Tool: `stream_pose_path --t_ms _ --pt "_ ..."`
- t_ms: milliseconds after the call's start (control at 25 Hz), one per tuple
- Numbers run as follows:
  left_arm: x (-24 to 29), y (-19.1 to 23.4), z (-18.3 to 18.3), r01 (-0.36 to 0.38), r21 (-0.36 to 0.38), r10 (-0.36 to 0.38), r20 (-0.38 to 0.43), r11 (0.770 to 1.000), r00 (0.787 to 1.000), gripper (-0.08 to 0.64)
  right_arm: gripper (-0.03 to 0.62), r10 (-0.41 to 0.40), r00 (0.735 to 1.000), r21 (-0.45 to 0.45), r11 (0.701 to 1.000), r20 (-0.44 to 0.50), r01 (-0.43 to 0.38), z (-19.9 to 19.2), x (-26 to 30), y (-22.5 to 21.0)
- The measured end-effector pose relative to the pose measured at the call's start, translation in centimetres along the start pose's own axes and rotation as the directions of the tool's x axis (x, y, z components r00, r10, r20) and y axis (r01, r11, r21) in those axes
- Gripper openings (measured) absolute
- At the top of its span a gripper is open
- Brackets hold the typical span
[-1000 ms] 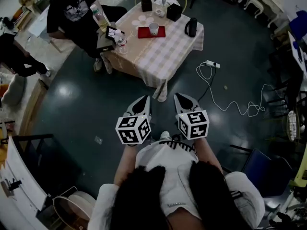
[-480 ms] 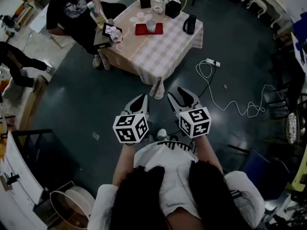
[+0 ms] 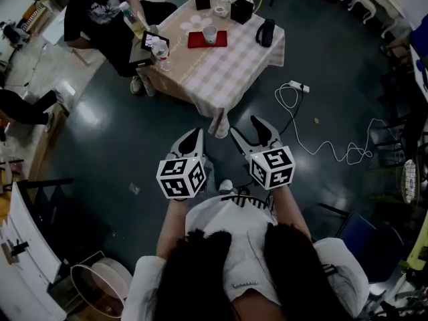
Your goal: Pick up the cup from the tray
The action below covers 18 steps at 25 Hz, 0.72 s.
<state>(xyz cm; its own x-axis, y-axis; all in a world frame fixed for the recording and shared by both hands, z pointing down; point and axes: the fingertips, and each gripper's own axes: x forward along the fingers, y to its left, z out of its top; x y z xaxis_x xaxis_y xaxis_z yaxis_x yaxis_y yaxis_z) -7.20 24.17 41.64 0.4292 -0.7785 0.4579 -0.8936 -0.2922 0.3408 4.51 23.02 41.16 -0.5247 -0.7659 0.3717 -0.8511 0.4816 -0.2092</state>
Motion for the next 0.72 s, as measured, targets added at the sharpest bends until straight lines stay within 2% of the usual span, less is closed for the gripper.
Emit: stream_pose_path --t_ms 80,160,320,720 --pt "0.8 0.8 0.6 -0.037 0.047 0.037 0.006 0.998 0.999 0.006 0.272 0.003 1.0 -0.01 1.0 0.004 -0.003 0.4 0.9 -0.3" --pt "1.8 1.4 1.3 -0.036 0.068 0.035 0.006 0.997 0.999 0.006 0.279 -0.003 1.0 -0.013 1.0 0.013 0.003 1.2 2.1 -0.9" --pt "4.3 2.2 3.3 0.028 0.037 -0.028 0.003 0.999 1.0 0.006 0.281 -0.019 1.0 -0.029 0.999 0.022 0.019 3.0 4.7 -2.1" --pt "12.0 8.0 8.2 0.052 0.022 -0.051 -0.051 0.998 0.997 0.006 0.324 -0.027 0.999 -0.062 0.998 -0.022 0.025 6.1 14.3 -4.1"
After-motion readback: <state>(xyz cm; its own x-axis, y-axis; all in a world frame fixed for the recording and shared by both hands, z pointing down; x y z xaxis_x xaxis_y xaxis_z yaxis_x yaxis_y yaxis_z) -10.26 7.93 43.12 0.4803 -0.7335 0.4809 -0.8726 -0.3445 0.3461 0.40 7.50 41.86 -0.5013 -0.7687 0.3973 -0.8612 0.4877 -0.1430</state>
